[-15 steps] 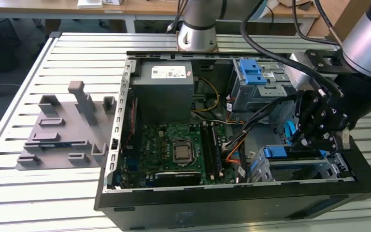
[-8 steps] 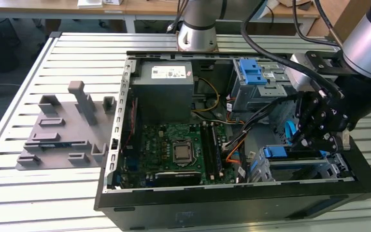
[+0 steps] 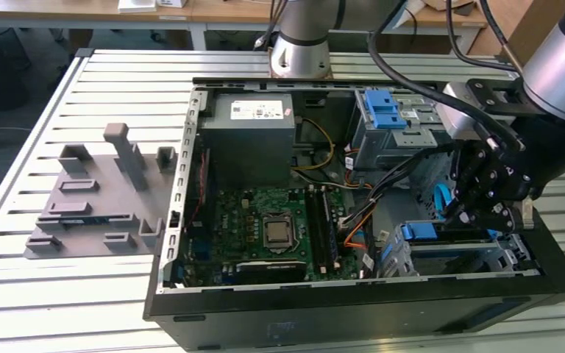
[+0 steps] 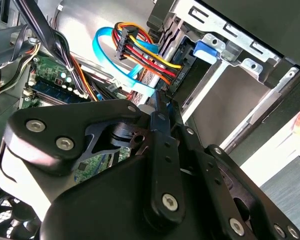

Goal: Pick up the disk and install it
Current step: 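Insert the second disk wire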

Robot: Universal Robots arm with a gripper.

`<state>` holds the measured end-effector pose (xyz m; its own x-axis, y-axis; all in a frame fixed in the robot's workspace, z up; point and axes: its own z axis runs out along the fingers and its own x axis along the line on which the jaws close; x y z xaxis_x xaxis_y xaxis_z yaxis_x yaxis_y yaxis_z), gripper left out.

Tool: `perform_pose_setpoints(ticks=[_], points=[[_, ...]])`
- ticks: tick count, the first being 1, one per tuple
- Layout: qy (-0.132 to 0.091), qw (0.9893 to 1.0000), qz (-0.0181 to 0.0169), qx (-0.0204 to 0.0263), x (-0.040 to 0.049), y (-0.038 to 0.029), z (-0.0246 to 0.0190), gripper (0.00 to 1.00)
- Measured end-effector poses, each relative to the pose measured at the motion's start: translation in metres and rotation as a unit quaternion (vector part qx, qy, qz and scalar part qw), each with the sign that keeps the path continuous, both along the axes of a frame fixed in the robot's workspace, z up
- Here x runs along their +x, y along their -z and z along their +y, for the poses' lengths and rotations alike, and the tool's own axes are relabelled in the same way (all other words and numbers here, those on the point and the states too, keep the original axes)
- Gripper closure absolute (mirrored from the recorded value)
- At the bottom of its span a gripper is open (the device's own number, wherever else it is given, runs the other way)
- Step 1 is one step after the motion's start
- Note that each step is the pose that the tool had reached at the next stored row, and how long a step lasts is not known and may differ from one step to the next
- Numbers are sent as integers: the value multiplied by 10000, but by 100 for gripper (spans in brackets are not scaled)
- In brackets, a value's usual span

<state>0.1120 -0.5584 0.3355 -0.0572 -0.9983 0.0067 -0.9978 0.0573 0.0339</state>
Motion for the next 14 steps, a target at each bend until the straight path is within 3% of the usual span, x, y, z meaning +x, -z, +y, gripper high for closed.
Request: perform_pose_setpoints(ticks=[14], points=[[36, 10000, 9, 0, 15, 50, -16, 84]])
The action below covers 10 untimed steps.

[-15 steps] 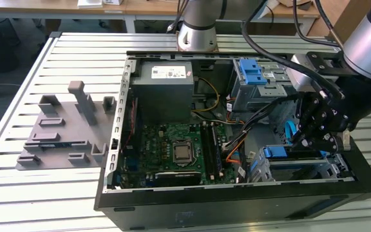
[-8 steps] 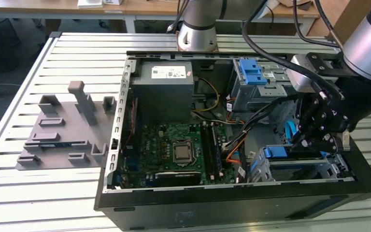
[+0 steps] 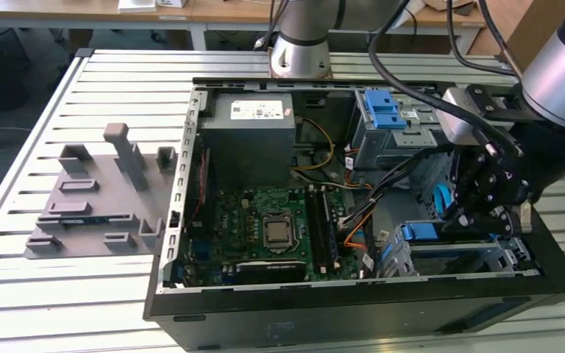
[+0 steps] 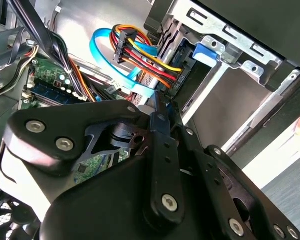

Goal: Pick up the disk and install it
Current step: 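Insert the second disk wire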

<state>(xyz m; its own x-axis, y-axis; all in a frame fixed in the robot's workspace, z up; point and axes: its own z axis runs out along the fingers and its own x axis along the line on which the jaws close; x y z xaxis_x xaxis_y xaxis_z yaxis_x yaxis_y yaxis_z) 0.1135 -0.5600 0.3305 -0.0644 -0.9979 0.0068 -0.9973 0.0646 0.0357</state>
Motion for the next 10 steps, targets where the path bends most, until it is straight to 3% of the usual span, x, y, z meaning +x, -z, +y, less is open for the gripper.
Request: perform_pose_setpoints(ticks=[6, 7, 10], points=[[5, 10000, 1, 3, 5, 16, -4, 83], [6, 10000, 1, 3, 4, 12, -5, 76], [6, 10000, 1, 2, 4, -24, -5, 76]])
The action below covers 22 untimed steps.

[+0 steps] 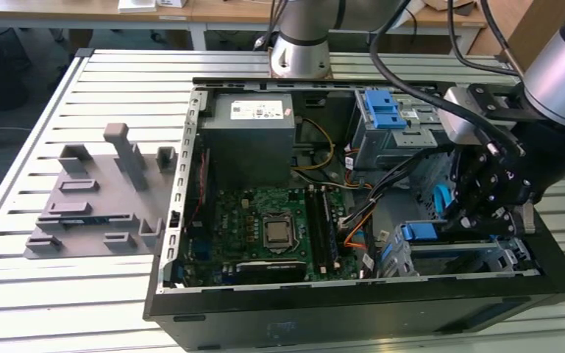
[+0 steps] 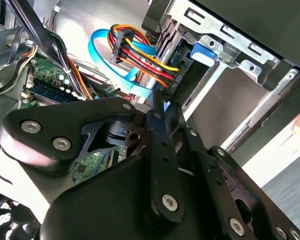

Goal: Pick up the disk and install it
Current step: 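Insert the second disk wire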

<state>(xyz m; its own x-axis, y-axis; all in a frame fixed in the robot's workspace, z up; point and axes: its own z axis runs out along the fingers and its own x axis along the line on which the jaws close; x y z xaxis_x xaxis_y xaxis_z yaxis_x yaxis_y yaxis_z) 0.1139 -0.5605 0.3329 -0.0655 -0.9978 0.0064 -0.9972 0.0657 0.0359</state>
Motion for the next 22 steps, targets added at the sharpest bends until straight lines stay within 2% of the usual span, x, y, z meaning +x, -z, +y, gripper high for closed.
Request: perform_pose_setpoints(ticks=[8, 11, 12, 13, 14, 22], points=[[0, 10000, 12, -1, 0, -131, 0, 76], [0, 10000, 13, 1, 0, -131, 0, 78], [0, 10000, 13, 1, 0, -131, 0, 85], [0, 10000, 13, 0, 0, -132, 0, 85], [0, 10000, 13, 0, 0, -132, 0, 89], [0, 10000, 13, 0, 0, -132, 0, 89]])
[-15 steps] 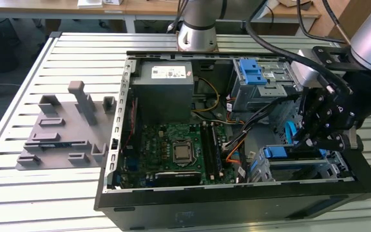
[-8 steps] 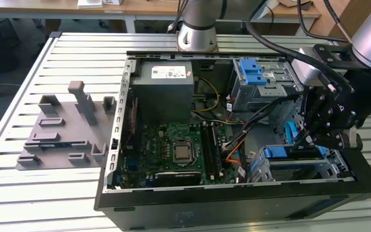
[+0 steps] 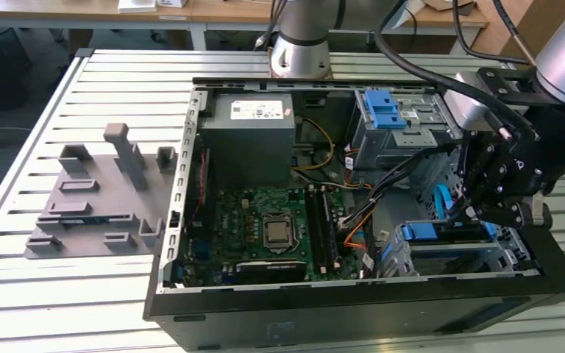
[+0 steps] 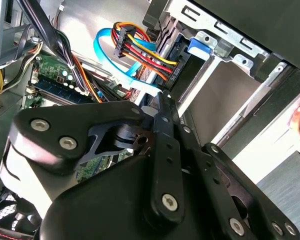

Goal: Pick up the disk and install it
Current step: 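Insert the second disk wire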

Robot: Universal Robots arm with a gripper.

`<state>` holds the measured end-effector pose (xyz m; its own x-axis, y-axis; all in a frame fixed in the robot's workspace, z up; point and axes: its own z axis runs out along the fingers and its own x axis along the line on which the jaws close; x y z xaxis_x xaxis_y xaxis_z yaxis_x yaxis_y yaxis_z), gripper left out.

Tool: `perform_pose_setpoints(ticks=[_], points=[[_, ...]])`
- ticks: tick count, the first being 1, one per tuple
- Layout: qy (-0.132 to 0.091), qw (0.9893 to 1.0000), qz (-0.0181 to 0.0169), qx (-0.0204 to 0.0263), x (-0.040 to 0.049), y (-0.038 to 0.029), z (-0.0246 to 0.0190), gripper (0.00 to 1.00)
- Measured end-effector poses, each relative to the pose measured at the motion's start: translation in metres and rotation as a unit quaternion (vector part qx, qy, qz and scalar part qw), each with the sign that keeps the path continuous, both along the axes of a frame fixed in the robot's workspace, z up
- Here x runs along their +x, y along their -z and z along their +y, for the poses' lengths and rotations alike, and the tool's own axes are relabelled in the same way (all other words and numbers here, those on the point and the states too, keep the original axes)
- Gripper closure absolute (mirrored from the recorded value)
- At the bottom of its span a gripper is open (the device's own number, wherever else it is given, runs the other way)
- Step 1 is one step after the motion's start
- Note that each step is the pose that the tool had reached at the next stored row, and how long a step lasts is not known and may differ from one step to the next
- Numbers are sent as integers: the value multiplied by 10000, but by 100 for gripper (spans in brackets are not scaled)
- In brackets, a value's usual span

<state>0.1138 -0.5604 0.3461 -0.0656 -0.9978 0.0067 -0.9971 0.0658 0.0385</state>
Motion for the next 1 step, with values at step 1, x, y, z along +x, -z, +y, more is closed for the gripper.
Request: perform_pose_setpoints(ticks=[1], points=[[0, 10000, 0, 0, 0, 0, 0, 89]])
